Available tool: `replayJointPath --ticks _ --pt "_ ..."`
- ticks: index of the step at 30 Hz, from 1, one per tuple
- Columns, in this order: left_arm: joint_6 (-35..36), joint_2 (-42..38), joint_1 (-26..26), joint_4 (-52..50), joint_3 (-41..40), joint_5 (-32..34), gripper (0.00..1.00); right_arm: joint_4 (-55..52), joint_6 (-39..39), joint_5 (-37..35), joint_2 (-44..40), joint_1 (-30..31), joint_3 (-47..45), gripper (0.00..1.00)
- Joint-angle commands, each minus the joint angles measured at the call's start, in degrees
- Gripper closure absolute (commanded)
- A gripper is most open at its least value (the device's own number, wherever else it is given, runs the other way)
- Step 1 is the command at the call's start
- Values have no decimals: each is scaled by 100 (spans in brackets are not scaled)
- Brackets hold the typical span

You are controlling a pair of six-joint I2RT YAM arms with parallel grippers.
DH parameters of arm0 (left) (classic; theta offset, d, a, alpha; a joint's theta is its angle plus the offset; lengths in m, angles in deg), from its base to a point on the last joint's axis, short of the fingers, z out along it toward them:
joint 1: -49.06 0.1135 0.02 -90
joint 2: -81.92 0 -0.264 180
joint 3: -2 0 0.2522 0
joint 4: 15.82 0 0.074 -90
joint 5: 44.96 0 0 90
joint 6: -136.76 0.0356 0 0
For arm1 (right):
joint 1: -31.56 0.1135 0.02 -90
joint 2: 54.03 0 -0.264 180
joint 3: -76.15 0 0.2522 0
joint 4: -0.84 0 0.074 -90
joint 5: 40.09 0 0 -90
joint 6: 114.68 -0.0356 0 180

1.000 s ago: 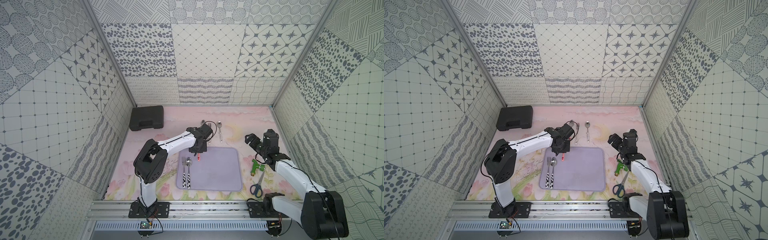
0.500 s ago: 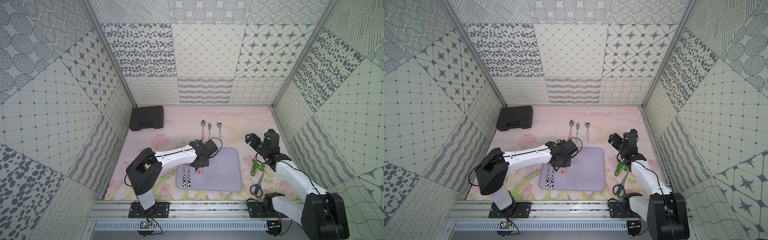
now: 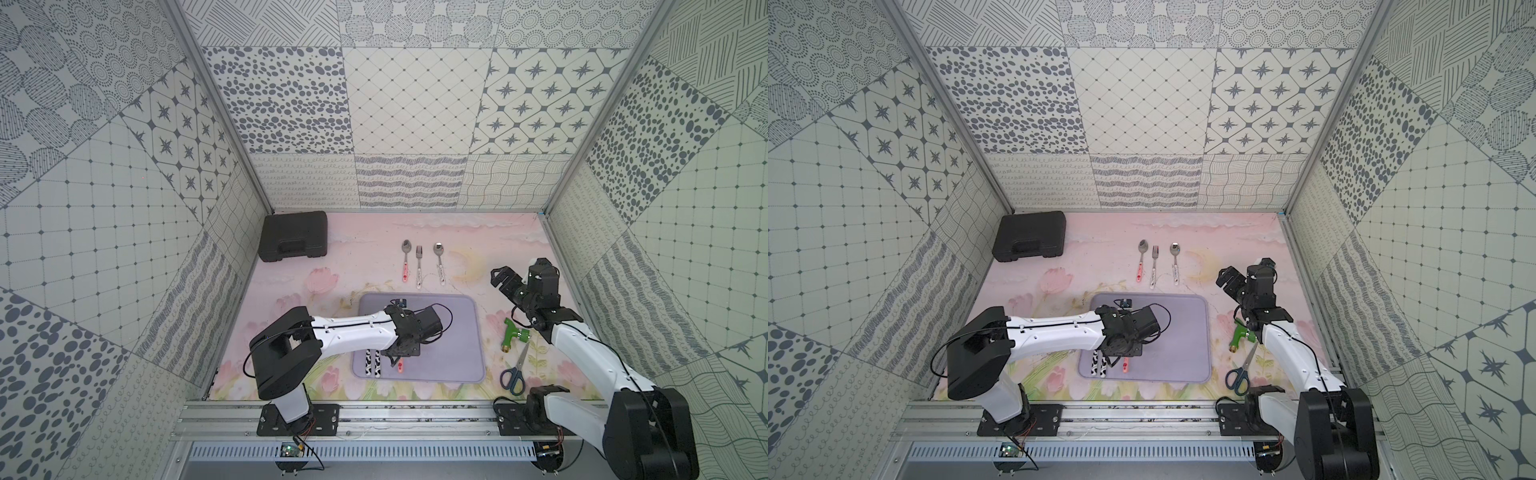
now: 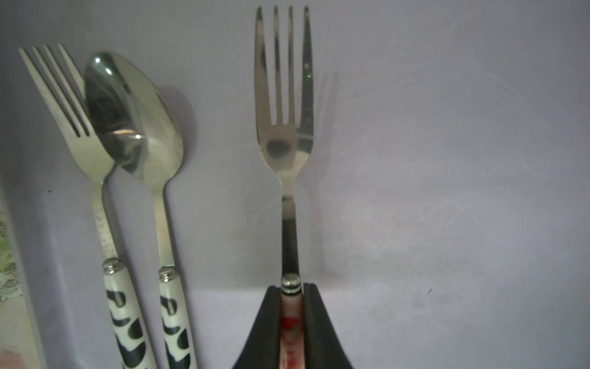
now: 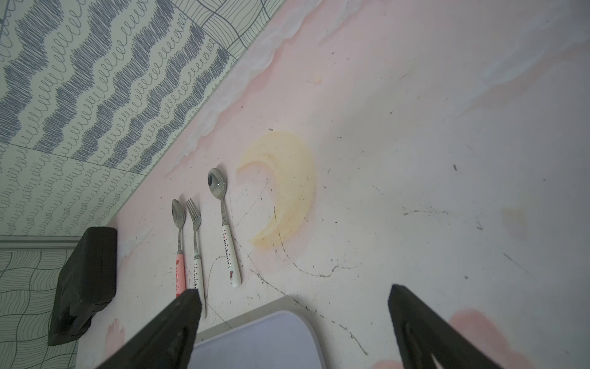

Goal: Set the spoon and fork side by side
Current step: Place the fork on the tray.

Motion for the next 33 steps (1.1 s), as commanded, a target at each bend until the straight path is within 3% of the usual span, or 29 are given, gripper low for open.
replayJointPath --ticks 1,27,33 --pt "-459 -3 -133 49 -44 190 100 135 9 -8 -102 21 19 3" --pt "-338 431 -386 137 64 78 100 135 9 1 -75 21 23 3" --pt "-356 499 -440 148 88 84 95 135 9 -8 -67 21 22 3"
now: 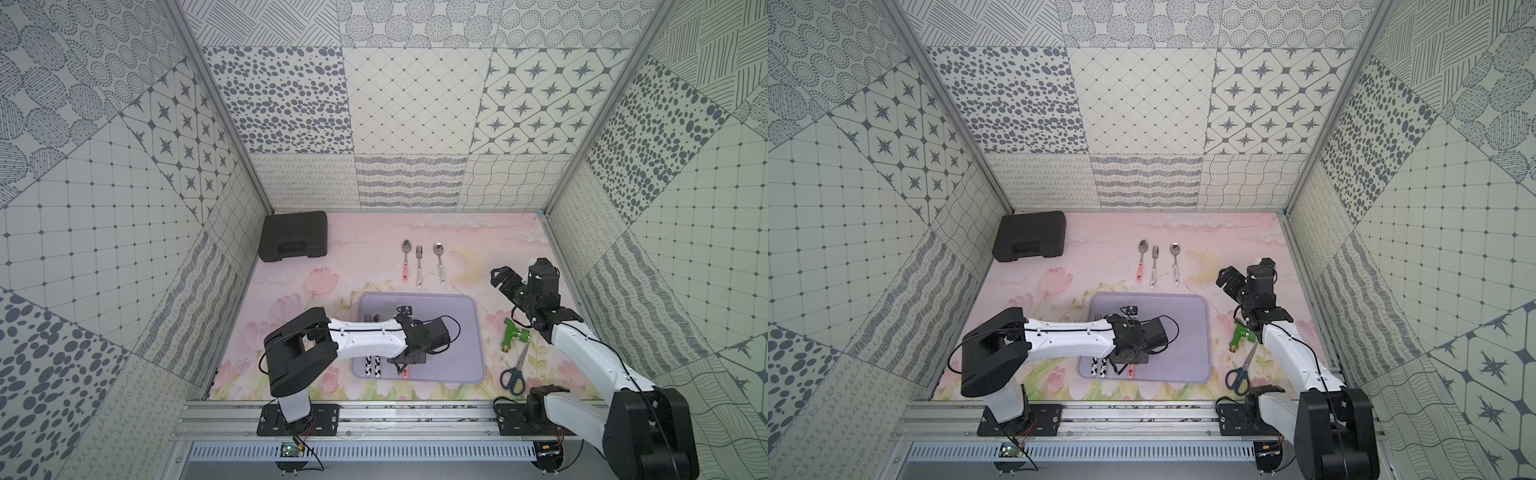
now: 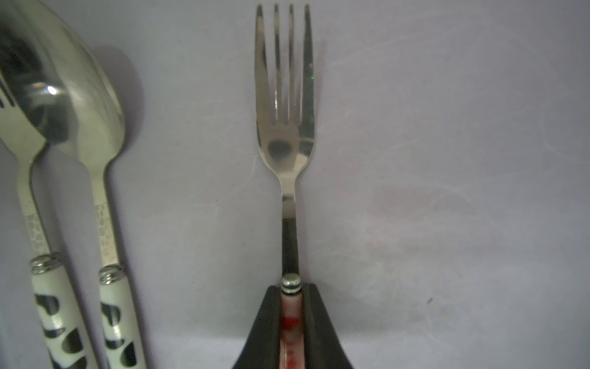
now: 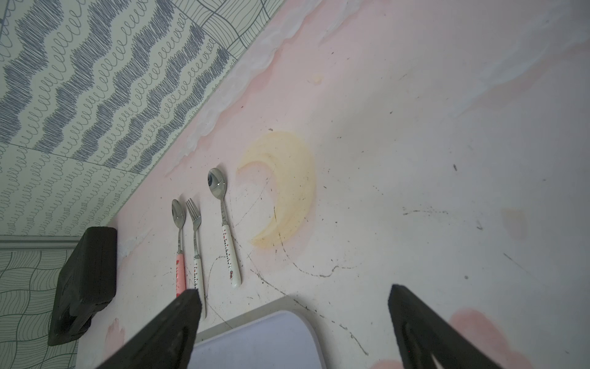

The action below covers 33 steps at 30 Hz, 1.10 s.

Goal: Set the spoon and fork side by side
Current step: Place the fork on the tray.

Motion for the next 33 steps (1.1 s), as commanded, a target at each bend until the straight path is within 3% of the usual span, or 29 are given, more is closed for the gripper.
replayJointPath --ticks 1,10,16,24,33 --pt "0 53 -59 -135 49 -58 92 135 9 -4 -66 21 23 3" --pt "103 -11 -60 -153 102 -40 84 135 9 -21 -80 21 23 3" --pt "184 -134 -68 -223 170 34 72 129 18 -17 -85 21 14 3" --pt "446 -454 -30 -632 576 470 65 135 7 -8 -83 21 14 3" --pt "1249 -648 641 -729 1268 482 64 135 10 -19 -88 21 22 3"
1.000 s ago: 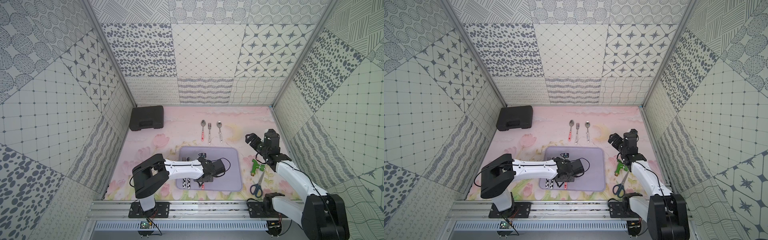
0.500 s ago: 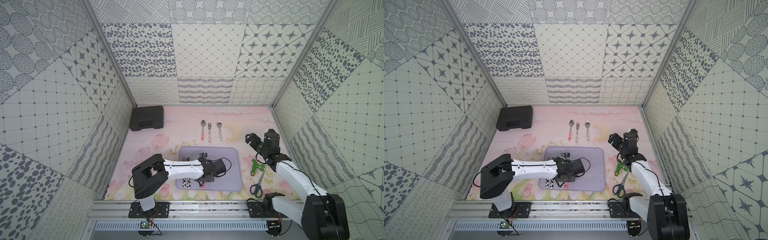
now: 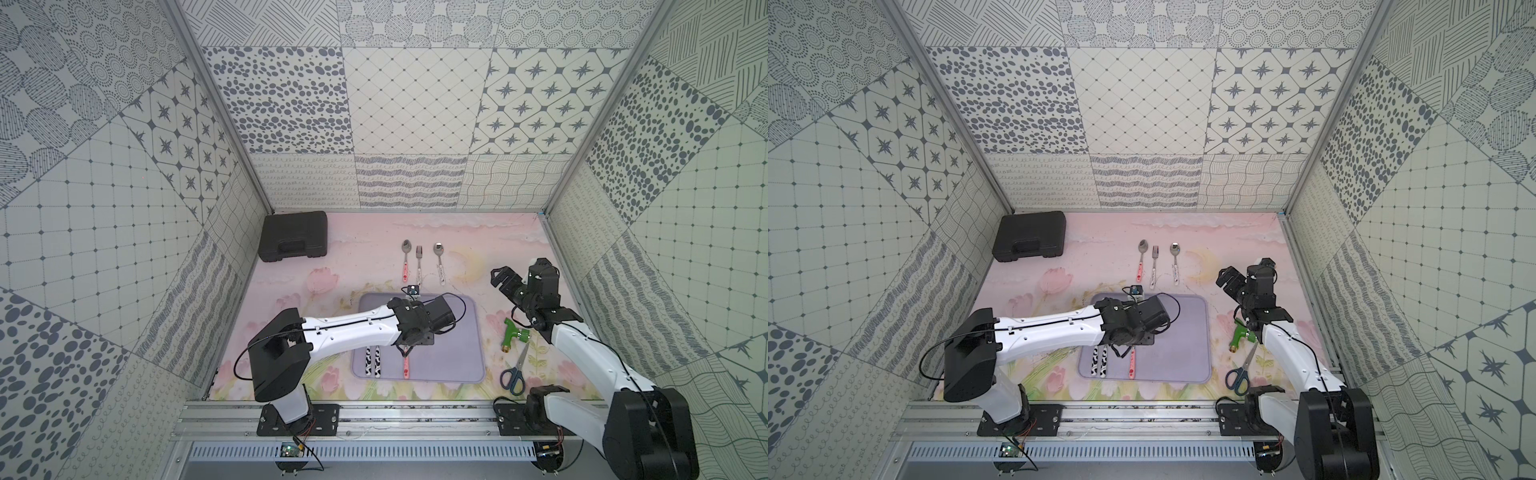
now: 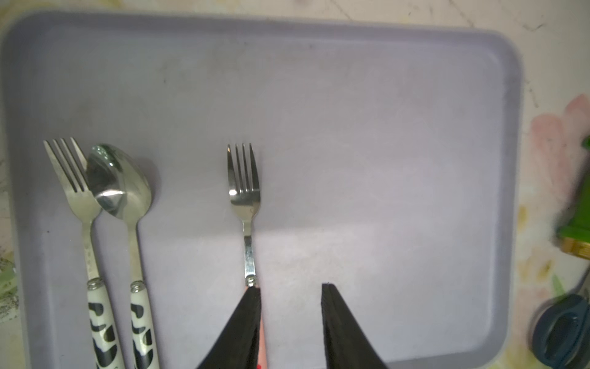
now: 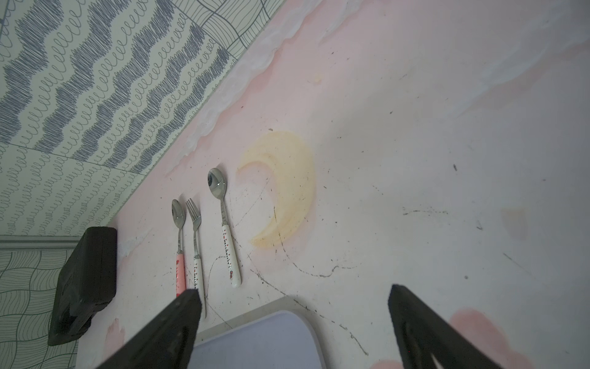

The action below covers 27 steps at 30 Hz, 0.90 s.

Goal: Set the spoon and fork side by side
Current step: Place the fork on the tray, then pick up the spoon from the center of the board.

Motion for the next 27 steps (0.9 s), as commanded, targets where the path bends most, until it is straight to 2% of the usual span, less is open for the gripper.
replayJointPath --ticks 1,11,27 --pt "767 -95 393 -360 374 248 64 135 7 -10 -84 21 27 3" --pt "1866 360 1425 -149 1072 -85 63 135 26 -35 -67 21 23 3" --pt "2940 2244 2513 145 2753 -832 67 153 36 -53 65 21 32 3"
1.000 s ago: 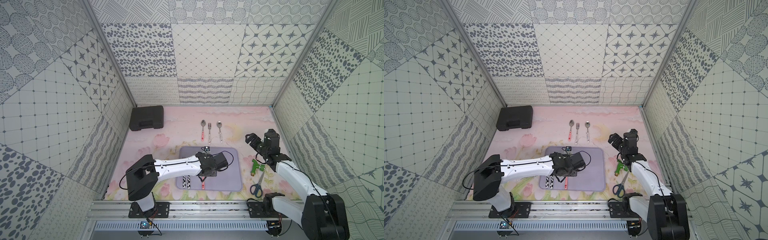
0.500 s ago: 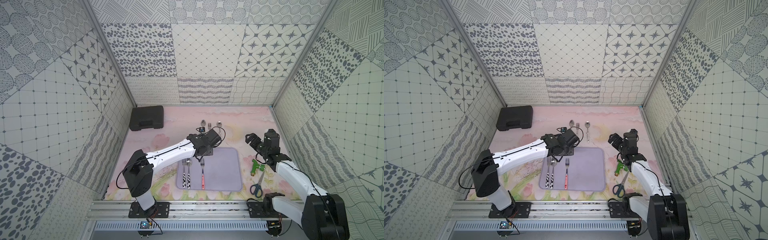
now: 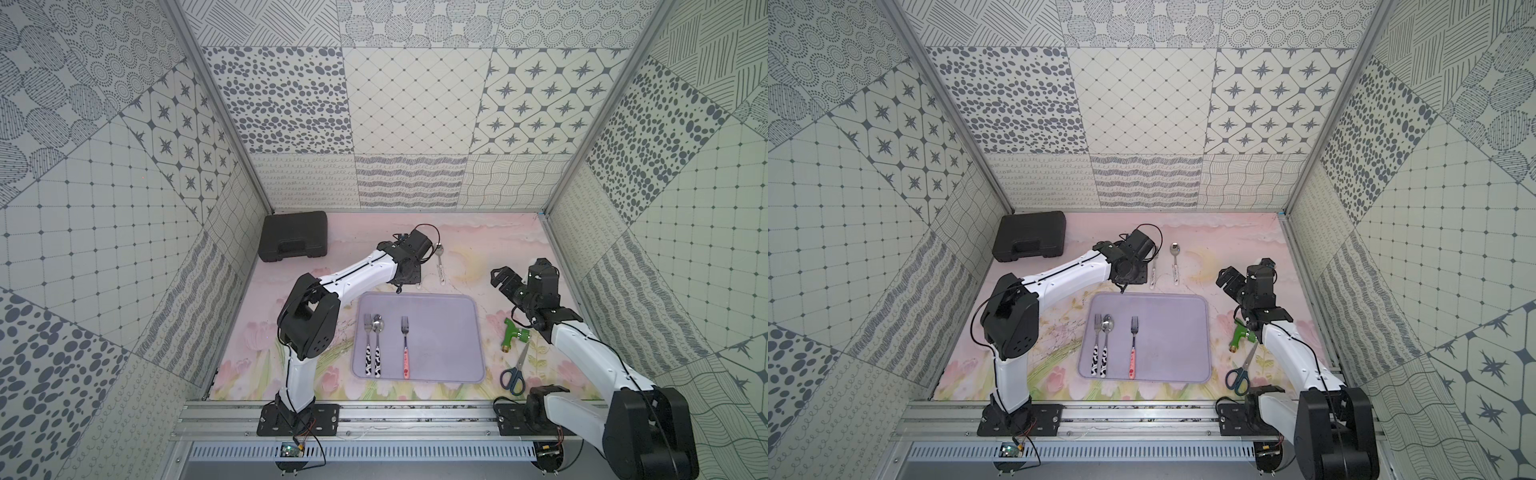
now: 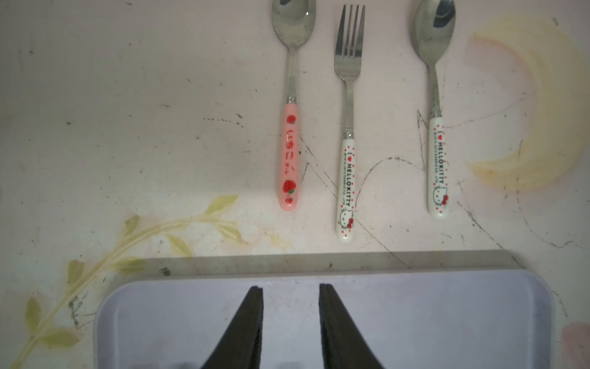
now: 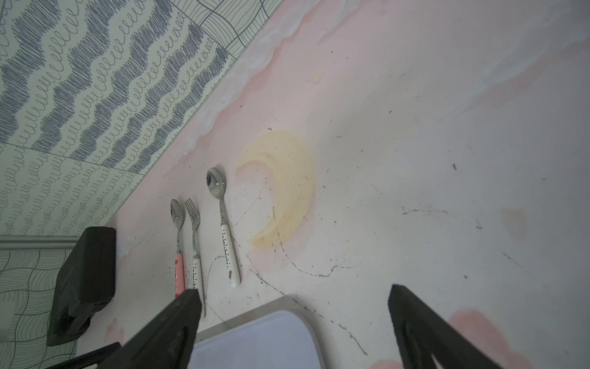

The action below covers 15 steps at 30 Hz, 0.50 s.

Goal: Set the spoon and fork side by side
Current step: Pick up the spoon from the center of the board.

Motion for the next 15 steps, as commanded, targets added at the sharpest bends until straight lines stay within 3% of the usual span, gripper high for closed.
replayJointPath --ticks 1,15 --pt "671 507 241 52 540 -395 67 166 33 -43 56 21 32 3" --pt "846 1654 540 -92 1487 -536 66 197 16 -7 160 21 40 3"
